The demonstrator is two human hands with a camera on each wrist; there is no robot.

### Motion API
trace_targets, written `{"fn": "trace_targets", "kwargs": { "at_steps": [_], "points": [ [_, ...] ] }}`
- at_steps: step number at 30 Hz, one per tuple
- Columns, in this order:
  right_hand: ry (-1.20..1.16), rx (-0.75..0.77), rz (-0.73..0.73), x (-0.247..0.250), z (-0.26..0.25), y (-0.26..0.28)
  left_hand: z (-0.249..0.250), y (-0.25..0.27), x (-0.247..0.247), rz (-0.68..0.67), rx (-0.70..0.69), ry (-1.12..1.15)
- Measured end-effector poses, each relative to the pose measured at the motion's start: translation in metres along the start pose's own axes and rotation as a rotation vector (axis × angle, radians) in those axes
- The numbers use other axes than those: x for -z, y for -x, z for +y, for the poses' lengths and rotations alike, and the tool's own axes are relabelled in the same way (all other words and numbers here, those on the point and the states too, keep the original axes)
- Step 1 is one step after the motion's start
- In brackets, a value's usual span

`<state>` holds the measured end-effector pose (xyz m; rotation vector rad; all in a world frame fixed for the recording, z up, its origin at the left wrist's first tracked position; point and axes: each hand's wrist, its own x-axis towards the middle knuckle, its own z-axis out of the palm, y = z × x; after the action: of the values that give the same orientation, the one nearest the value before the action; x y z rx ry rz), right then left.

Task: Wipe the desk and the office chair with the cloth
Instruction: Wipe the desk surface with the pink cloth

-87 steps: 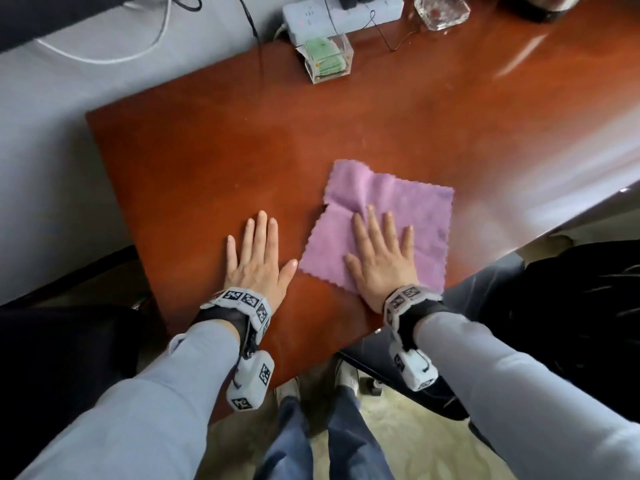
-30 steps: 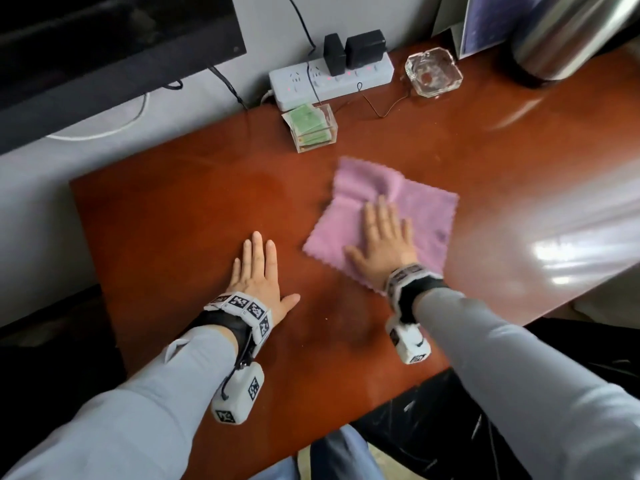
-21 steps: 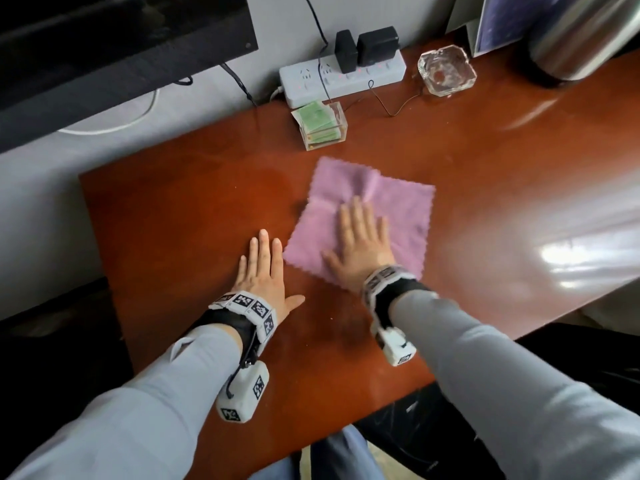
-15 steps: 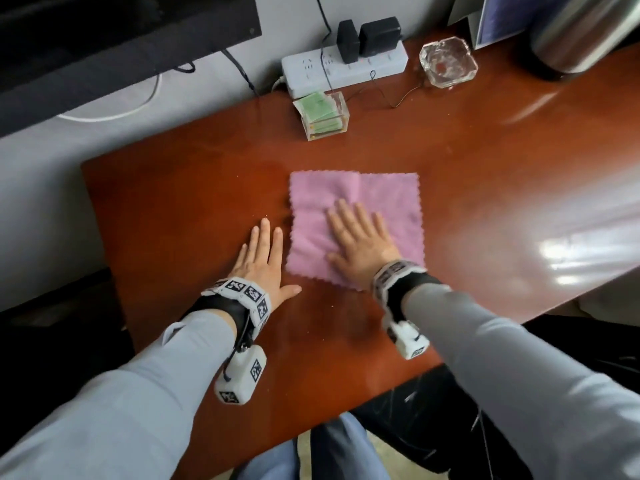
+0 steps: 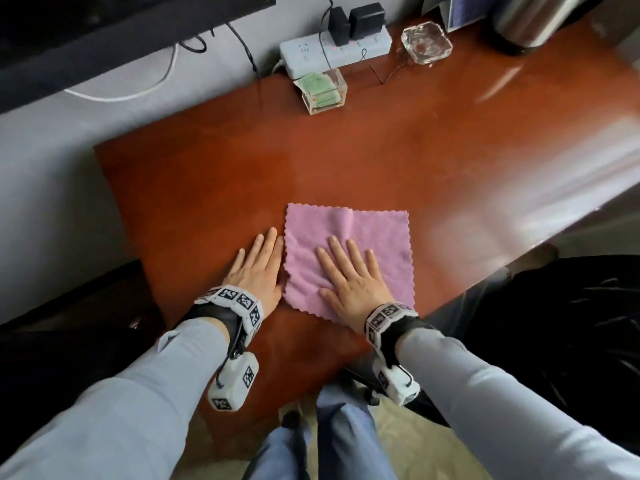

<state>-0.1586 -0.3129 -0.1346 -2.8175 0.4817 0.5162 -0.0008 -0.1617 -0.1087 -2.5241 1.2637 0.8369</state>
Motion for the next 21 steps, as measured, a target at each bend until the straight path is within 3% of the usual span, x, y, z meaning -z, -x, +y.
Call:
{"fn": "trace_targets", "kwargs": {
  "at_steps": [3,6,12,16,21],
  "points": [
    [-0.054,-0.193,-0.017,0.003,0.024,0.008,-0.013,0.026,-0.014,-0.008,-0.020,0.008],
    [-0.131,-0.350,0.001,-0.003,0.008,0.015,-0.020,0.045,-0.027,0.011,-0.039,-0.014],
    [-0.043,-0.025,-0.012,-0.032,-0.099,0.033,-0.022,0.052,-0.033,-0.015,-0.056,-0.149],
    [0.009,0.076,0.001,-0.030,-0.068,0.034,-0.024,0.051,-0.035,0.003,-0.054,-0.078],
    [-0.133,-0.054,0.050,0.003,-0.006,0.020,-0.027,0.050,-0.039,0.047,-0.061,0.015]
  ]
}}
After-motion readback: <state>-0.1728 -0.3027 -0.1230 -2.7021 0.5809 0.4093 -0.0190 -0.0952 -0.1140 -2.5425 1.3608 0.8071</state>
